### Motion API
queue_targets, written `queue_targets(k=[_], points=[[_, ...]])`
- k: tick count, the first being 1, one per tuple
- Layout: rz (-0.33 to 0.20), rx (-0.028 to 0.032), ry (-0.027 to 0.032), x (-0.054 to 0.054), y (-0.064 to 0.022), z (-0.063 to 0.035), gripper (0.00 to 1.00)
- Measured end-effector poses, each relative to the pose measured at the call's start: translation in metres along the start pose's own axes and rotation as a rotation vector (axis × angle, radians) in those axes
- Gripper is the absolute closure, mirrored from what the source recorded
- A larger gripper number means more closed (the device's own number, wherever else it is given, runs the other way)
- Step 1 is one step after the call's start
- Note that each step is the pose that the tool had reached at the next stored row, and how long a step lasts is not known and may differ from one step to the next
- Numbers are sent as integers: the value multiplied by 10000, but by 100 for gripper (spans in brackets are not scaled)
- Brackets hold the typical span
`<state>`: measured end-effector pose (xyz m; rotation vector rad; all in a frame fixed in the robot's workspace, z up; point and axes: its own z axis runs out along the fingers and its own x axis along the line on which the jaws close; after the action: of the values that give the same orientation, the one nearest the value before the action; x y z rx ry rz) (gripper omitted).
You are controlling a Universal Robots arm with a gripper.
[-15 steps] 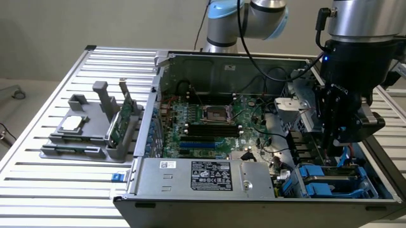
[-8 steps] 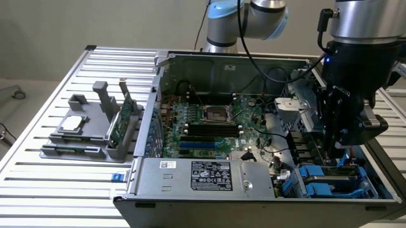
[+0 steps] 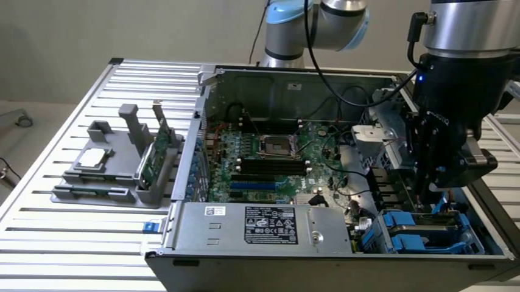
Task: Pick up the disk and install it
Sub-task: 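Insert the second disk wire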
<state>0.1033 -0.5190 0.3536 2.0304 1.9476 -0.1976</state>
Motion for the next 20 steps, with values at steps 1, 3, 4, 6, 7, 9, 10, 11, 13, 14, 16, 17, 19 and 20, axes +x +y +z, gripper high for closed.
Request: queue_targets(k=[1, 3, 4, 6, 7, 9, 10, 11, 13, 14, 16, 17, 19, 20], points=[[2, 1, 18, 1, 0, 1, 73], [6, 2, 48, 3, -1, 4, 73], [7, 2, 61, 3, -1, 5, 73], [10, 4, 81, 4, -1, 7, 73], [11, 4, 90, 5, -1, 7, 73], [13, 5, 101, 7, -1, 7, 73], [12, 5, 102, 7, -1, 6, 73], [12, 5, 104, 9, -1, 5, 73], [12, 5, 108, 15, 0, 4, 73], [13, 6, 110, 18, 1, 3, 73], [13, 6, 112, 21, 2, 3, 73], [13, 5, 113, 23, 4, 3, 73], [11, 5, 113, 24, 11, 4, 73], [11, 4, 112, 25, 13, 4, 73]])
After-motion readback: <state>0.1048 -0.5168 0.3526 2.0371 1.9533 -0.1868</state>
